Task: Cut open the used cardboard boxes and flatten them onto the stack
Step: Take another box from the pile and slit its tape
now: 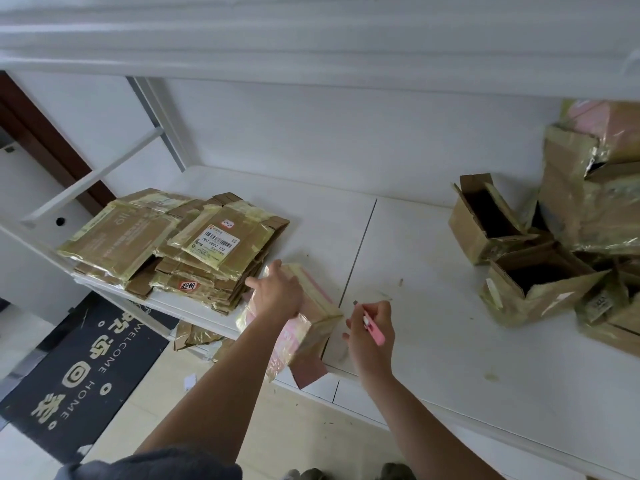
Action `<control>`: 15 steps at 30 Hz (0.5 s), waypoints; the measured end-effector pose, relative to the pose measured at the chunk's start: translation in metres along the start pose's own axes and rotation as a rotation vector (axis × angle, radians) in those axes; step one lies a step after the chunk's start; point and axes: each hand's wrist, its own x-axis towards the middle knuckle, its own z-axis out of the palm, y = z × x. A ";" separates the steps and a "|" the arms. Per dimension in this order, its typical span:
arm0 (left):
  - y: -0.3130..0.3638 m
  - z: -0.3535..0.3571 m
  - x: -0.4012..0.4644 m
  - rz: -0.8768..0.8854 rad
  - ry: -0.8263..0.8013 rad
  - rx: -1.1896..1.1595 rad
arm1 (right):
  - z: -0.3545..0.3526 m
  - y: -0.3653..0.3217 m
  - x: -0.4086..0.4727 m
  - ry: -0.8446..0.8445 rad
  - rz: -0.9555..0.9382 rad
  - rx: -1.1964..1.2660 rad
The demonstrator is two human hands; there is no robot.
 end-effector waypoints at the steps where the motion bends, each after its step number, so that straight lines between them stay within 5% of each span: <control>1: -0.002 -0.003 0.000 0.000 -0.024 -0.045 | 0.003 0.002 -0.001 0.008 0.020 -0.006; 9: -0.002 -0.027 -0.002 -0.048 -0.085 -0.500 | 0.007 -0.041 0.029 0.049 -0.211 0.077; 13: -0.010 -0.012 -0.017 0.028 -0.163 -0.150 | -0.006 -0.036 0.047 -0.018 -0.238 0.023; 15: -0.019 0.006 -0.023 0.148 -0.043 0.130 | -0.016 -0.021 0.051 -0.032 -0.186 0.028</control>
